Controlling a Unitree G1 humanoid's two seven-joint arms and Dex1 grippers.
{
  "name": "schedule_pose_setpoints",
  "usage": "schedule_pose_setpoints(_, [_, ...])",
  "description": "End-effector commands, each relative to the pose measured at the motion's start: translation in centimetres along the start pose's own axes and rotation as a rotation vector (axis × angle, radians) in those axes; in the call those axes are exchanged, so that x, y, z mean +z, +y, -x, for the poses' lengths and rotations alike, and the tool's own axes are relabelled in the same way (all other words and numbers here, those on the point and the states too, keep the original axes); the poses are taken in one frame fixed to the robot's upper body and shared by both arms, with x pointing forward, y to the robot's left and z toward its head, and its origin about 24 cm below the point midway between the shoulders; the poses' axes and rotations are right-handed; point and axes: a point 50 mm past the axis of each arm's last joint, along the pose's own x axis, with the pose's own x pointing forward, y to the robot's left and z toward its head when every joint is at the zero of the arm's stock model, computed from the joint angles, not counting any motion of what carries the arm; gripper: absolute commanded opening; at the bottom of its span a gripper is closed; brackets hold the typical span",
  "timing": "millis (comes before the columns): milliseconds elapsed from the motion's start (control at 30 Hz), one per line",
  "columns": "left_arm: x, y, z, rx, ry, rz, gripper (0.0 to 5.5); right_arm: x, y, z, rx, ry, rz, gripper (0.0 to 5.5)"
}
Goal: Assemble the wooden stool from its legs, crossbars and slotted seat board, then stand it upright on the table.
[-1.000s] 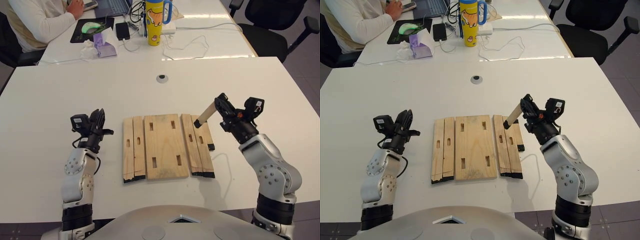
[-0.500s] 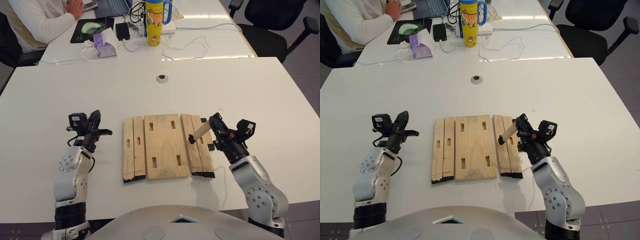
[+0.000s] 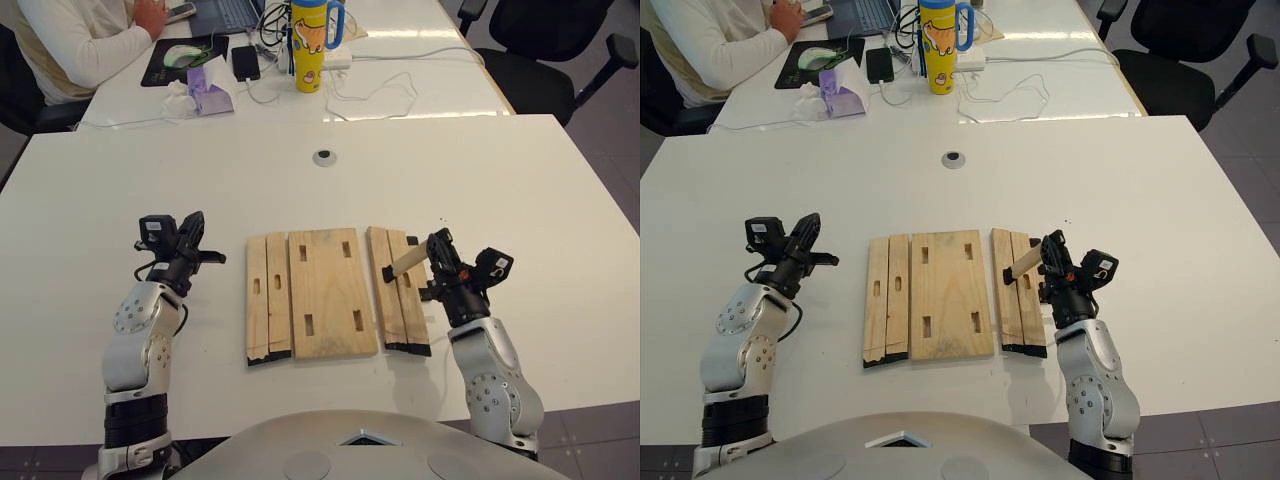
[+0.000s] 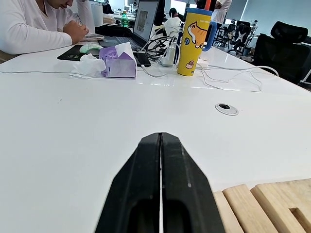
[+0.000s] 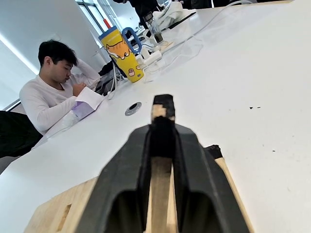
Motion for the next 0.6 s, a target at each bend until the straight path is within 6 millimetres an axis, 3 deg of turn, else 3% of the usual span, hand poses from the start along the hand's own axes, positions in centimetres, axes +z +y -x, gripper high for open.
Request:
schedule_pose_setpoints(33, [0.3,0.1,-0.2,-0.005,-0.003,-0.006,0.00,-1.2,-0.1,-0.2,0.011,0.033,0.111,0.44])
schedule_pose_setpoints(400, [0.4,-0.1,-0.6,-0.030,-0.010,-0.026,0.00,-3.6,-1.0,0.3,0.188,0.054,0.476,0.44])
schedule_pose_setpoints(600, [0.1,-0.4,-0.3,-0.026,-0.017,-0.033,0.00,-3.8,0.0,-0.1,0.292,0.058,0.608,0.44])
